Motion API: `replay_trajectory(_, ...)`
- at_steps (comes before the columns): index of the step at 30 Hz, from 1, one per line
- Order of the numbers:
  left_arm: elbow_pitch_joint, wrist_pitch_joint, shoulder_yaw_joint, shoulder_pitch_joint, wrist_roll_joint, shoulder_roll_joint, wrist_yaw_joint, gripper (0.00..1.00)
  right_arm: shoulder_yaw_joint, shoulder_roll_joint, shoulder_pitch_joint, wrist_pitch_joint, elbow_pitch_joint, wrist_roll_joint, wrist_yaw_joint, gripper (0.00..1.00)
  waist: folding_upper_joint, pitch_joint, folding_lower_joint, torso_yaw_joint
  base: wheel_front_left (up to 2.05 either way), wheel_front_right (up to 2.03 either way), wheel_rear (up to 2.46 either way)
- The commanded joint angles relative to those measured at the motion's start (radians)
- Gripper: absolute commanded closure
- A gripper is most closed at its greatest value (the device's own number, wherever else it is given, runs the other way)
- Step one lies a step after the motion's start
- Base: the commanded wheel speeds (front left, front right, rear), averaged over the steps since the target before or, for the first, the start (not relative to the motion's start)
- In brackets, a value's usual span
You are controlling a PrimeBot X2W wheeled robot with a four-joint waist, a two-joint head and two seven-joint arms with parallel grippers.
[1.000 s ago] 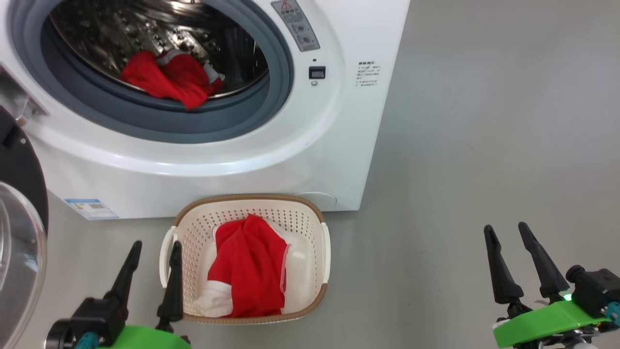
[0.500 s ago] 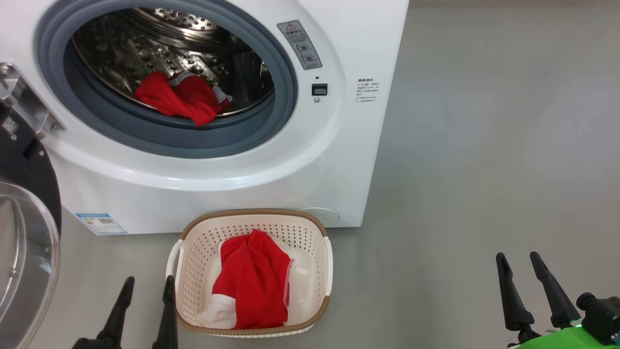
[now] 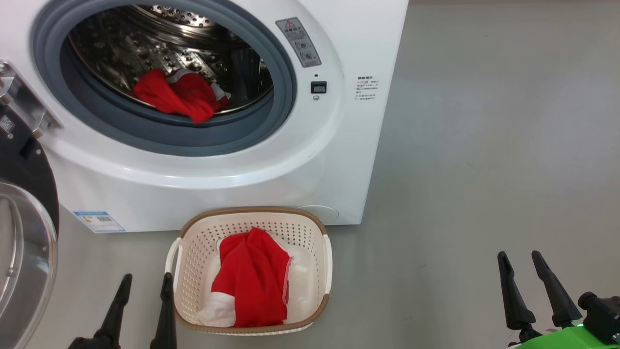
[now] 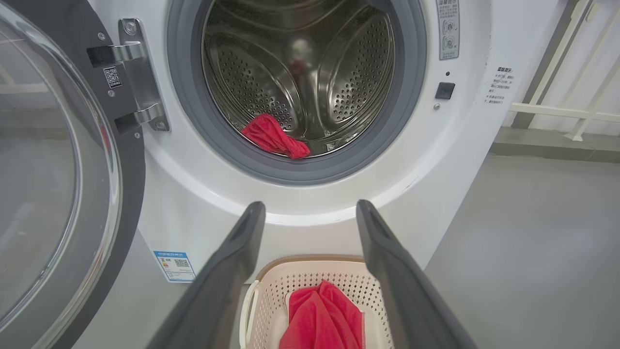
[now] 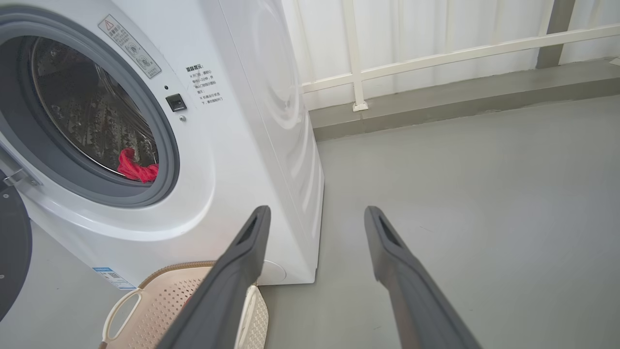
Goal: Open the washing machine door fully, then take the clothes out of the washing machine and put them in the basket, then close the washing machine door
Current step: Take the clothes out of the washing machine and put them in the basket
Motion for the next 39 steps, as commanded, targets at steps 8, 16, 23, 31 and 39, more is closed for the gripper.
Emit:
replay_trajectory(8,-0.018,-0.005,0.028,-0.030,-0.011,0.014,0.008,0.00,0.022,-0.009,-0.035,-0.006,-0.028,0.000,0.007,0.00,0.0000,0.016,0.0000,0.000,0.00,0.00,0.00)
replay_trajectory(16,-0.005,-0.005,0.023,-0.059,-0.014,0.014,0.007,0.00,0.023,-0.001,-0.049,-0.006,-0.031,-0.002,0.007,0.00,0.0000,0.039,0.0000,0.000,0.00,0.00,0.00)
replay_trajectory(23,0.027,-0.005,0.015,-0.143,-0.011,0.014,0.003,0.00,0.025,0.007,-0.081,-0.006,-0.040,-0.005,0.007,0.00,0.0000,0.100,0.0000,0.003,0.00,0.00,0.00)
replay_trajectory(31,0.099,-0.005,-0.002,-0.325,0.027,0.014,-0.011,0.00,0.038,0.017,-0.142,-0.006,-0.047,-0.010,0.007,0.00,0.0000,0.205,0.0000,0.002,0.00,0.00,0.00)
replay_trajectory(39,0.243,-0.005,0.001,-0.563,0.054,0.028,-0.016,0.00,0.047,0.029,-0.211,-0.006,-0.051,-0.010,0.007,0.00,0.0000,0.314,0.0000,-0.003,0.00,0.00,0.00)
